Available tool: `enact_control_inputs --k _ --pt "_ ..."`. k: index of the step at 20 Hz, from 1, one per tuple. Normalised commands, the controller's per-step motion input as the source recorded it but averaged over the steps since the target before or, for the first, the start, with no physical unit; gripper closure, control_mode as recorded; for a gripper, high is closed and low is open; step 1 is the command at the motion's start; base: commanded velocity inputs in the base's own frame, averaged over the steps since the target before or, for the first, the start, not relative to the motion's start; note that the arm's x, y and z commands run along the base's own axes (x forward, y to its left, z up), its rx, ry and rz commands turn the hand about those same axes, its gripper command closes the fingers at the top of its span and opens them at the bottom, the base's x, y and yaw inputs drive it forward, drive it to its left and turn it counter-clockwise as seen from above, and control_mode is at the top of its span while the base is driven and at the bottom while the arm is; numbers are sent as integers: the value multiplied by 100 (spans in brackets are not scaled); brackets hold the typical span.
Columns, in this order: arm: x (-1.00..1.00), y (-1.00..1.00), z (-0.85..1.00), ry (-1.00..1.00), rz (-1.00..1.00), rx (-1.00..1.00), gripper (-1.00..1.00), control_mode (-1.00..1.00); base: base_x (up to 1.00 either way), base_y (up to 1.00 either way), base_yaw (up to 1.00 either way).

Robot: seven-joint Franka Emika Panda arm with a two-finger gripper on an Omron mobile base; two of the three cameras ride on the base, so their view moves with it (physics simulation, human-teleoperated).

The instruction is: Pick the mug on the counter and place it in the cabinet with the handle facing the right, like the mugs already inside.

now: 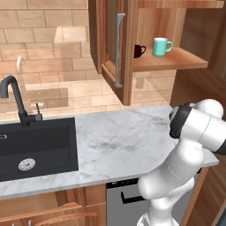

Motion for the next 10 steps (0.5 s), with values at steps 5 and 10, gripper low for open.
enact_control_inputs --k 5,10 --pt "0 0 0 0 0 0 100 -100 0 0 0" --pt "0 1 0 0 5 0 100 -100 0 0 0"
